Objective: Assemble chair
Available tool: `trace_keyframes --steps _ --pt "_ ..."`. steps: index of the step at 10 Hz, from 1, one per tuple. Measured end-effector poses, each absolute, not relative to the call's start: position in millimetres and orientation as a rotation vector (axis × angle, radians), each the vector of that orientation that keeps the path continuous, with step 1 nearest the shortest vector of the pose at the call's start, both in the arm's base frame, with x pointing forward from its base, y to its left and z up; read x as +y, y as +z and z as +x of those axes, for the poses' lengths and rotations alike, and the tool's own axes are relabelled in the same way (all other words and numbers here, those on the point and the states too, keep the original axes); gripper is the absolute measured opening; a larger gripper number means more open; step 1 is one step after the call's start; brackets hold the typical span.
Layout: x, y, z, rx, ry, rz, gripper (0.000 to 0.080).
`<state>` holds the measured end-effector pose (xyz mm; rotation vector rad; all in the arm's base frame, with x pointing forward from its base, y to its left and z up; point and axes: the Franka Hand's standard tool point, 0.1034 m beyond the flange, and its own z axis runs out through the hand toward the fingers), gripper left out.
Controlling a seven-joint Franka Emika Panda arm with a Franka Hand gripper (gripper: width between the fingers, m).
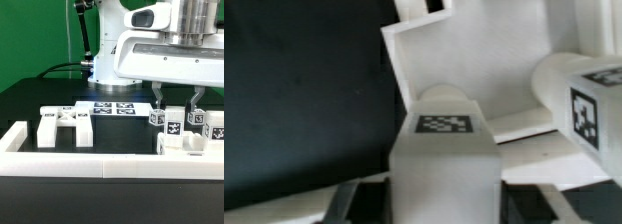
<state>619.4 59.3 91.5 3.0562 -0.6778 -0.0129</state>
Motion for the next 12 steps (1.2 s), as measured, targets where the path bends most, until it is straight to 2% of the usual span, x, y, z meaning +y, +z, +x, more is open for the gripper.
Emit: trace_keyframes --steps 6,9,12 --pt "62.3 90.5 618.9 -1.522 -0.02 2.749 0.0287" --pt "62.9 90.4 619.2 -1.724 -0.019 2.63 0.0287" --pt "63.6 90.4 619.1 -1.664 -0.018 2.667 0.0295"
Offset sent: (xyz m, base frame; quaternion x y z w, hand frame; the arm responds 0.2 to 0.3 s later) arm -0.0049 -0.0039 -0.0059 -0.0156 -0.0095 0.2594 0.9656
